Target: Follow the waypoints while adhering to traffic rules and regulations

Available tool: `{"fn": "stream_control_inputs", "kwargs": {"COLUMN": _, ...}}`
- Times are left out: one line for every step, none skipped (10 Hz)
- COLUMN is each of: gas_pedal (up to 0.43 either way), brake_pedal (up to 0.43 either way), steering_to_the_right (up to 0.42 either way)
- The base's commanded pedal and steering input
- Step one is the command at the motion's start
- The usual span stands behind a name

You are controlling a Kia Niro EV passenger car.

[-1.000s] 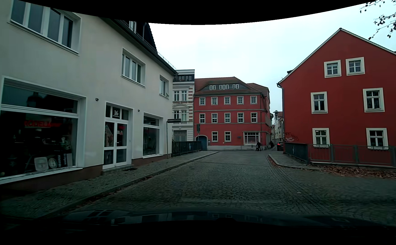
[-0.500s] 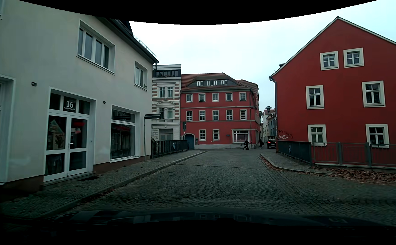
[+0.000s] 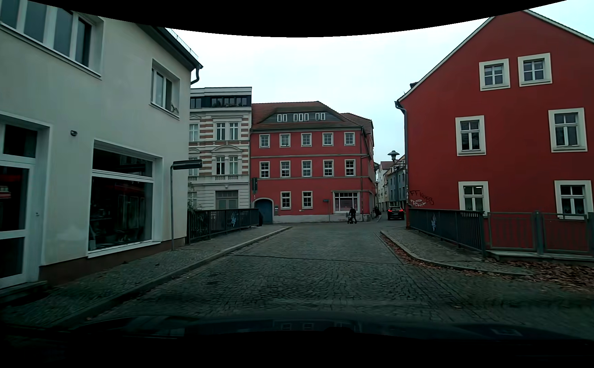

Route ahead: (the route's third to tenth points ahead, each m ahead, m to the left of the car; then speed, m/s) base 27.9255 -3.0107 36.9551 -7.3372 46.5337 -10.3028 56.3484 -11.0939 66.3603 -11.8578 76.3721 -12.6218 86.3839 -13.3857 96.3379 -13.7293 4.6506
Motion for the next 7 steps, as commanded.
{"fn": "stream_control_inputs", "kwargs": {"gas_pedal": 0.130, "brake_pedal": 0.000, "steering_to_the_right": 0.096}}
{"fn": "stream_control_inputs", "kwargs": {"gas_pedal": 0.130, "brake_pedal": 0.000, "steering_to_the_right": 0.088}}
{"fn": "stream_control_inputs", "kwargs": {"gas_pedal": 0.118, "brake_pedal": 0.000, "steering_to_the_right": 0.082}}
{"fn": "stream_control_inputs", "kwargs": {"gas_pedal": 0.110, "brake_pedal": 0.000, "steering_to_the_right": 0.078}}
{"fn": "stream_control_inputs", "kwargs": {"gas_pedal": 0.110, "brake_pedal": 0.000, "steering_to_the_right": 0.068}}
{"fn": "stream_control_inputs", "kwargs": {"gas_pedal": 0.098, "brake_pedal": 0.000, "steering_to_the_right": 0.061}}
{"fn": "stream_control_inputs", "kwargs": {"gas_pedal": 0.098, "brake_pedal": 0.000, "steering_to_the_right": 0.053}}
